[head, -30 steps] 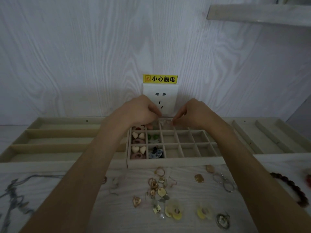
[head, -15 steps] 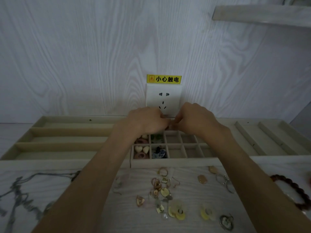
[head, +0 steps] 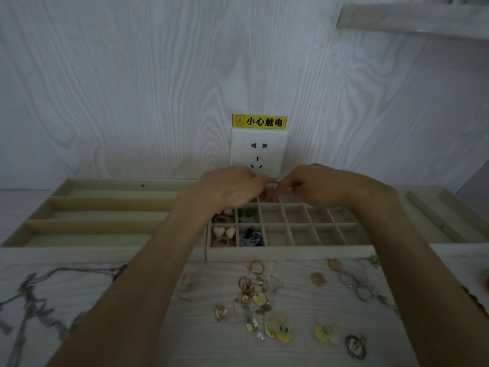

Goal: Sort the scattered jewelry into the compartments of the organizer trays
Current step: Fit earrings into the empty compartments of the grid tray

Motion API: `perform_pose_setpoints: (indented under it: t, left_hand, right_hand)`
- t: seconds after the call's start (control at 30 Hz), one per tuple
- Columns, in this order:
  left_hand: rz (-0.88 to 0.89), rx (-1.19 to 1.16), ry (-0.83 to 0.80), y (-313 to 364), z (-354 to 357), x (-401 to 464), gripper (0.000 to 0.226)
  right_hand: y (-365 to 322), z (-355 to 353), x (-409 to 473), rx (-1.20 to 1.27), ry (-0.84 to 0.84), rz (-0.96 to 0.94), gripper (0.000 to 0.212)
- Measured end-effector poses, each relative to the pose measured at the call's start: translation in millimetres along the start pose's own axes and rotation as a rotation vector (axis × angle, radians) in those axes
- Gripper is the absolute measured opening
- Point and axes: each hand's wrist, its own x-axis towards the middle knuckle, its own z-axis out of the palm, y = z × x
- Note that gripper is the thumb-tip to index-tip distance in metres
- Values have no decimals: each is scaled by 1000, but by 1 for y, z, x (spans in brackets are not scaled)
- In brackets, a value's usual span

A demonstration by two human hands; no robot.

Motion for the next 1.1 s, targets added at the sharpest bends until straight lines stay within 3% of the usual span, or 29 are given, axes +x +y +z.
perform_pose_setpoints:
  t: [0.1, 0.37, 0.67, 0.8, 0.93, 1.1]
  left_hand:
    - [-1, -12, 56, -2, 0, 2, 50]
    - [-25, -6, -6, -1, -1, 0, 54]
    - [-17, 40, 13, 4, -2, -4, 54]
    - [78, -88, 25, 2, -14, -13, 42]
    - [181, -166, 132, -7, -36, -46, 27]
    - [134, -212, 380, -16, -10, -85, 16]
  right_hand:
    - [3, 7, 7, -39, -8, 22, 56]
    - [3, 6, 6, -47, -35, 19, 56]
    - [5, 9, 8, -2, 5, -25, 45]
    - [3, -6, -6, 48, 66, -42, 30]
    - [-2, -15, -36, 125, 110, -118, 18]
    - [-27, 8, -63, 200, -26, -244, 15]
